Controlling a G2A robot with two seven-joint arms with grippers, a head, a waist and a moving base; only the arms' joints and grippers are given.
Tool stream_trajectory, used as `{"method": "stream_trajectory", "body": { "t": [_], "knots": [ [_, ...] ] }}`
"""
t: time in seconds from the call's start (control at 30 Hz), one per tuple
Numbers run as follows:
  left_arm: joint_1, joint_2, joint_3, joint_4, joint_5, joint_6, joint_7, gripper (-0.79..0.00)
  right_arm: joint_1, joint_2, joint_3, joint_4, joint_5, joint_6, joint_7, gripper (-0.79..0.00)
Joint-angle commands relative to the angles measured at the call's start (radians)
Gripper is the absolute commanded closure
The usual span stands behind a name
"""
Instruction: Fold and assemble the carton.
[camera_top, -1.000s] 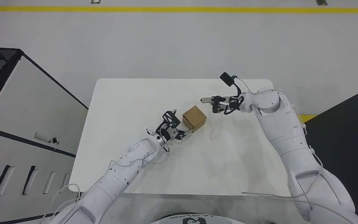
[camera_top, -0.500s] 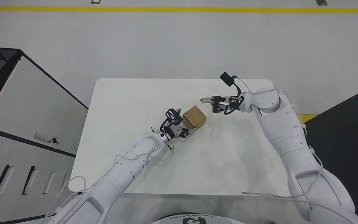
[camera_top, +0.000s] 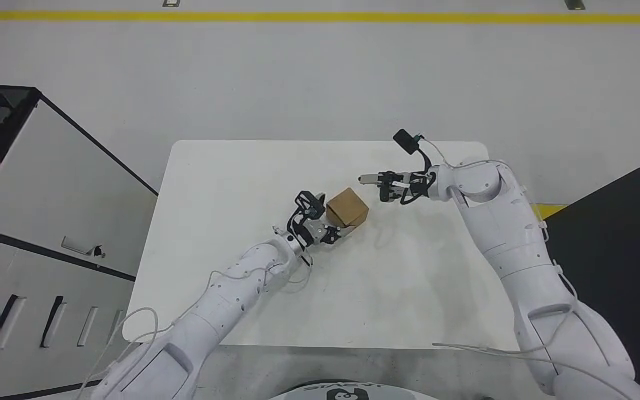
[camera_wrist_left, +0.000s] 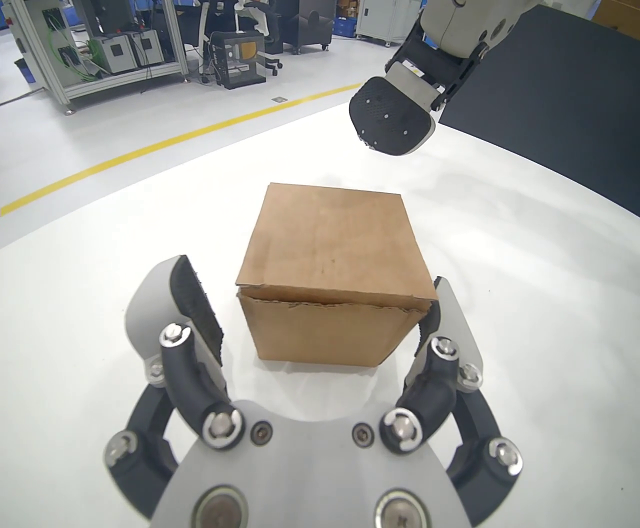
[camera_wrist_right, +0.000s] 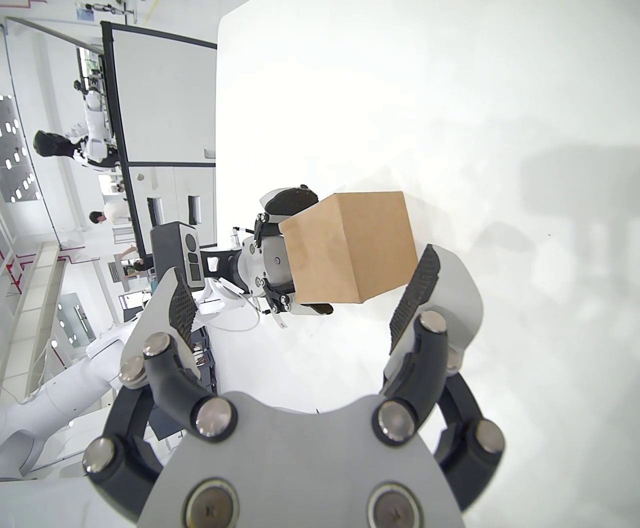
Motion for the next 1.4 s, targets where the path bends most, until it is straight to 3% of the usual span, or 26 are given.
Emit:
{"method": "stream_trajectory", "body": {
  "t": [0.0,0.07,0.13,0.23,0.27,0.3,0.53,0.73,1.0,1.1,1.27,1.37],
  "knots": [
    [-0.003,-0.003,0.003,0.007,0.001,-0.005,0.001,-0.785,0.0,0.0,0.0,0.0,0.0,0.0,0.0,-0.785],
    [-0.007,-0.007,0.005,0.015,0.002,-0.009,0.003,-0.733,0.0,0.0,0.0,0.0,0.0,0.0,0.0,-0.785],
    [-0.009,-0.009,0.006,0.021,0.006,-0.01,0.005,-0.585,0.0,0.0,0.0,0.0,0.0,0.0,0.0,-0.785],
    [-0.01,-0.012,0.005,0.029,0.008,-0.015,0.008,-0.262,0.0,0.0,0.0,0.0,0.0,0.0,0.0,-0.785],
    [-0.01,-0.013,0.004,0.031,0.009,-0.016,0.009,-0.071,0.0,0.0,0.0,0.0,0.0,0.0,0.0,-0.785],
    [-0.009,-0.013,0.004,0.033,0.01,-0.018,0.01,0.0,0.0,0.0,0.0,0.0,0.0,0.0,0.0,-0.785],
    [-0.007,-0.007,-0.018,0.018,0.025,-0.03,0.018,0.0,0.0,0.0,0.0,0.0,0.0,0.0,0.0,-0.785],
    [0.01,0.028,-0.079,-0.079,0.063,-0.112,-0.018,0.0,0.0,0.0,0.0,0.0,0.0,0.0,0.0,-0.785],
    [0.105,0.114,-0.241,-0.347,0.148,-0.299,-0.205,0.0,0.0,0.0,0.0,0.0,0.0,0.0,0.0,-0.785],
    [0.163,0.141,-0.314,-0.463,0.101,-0.396,-0.274,0.0,0.0,0.0,0.0,0.0,0.0,0.0,0.0,-0.785],
    [0.234,0.173,-0.402,-0.655,0.045,-0.5,-0.41,0.0,0.0,0.0,0.0,0.0,0.0,0.0,0.0,-0.785],
    [0.237,0.174,-0.405,-0.667,0.044,-0.505,-0.419,0.0,0.0,0.0,0.0,0.0,0.0,0.0,0.0,-0.785]
  ]
}}
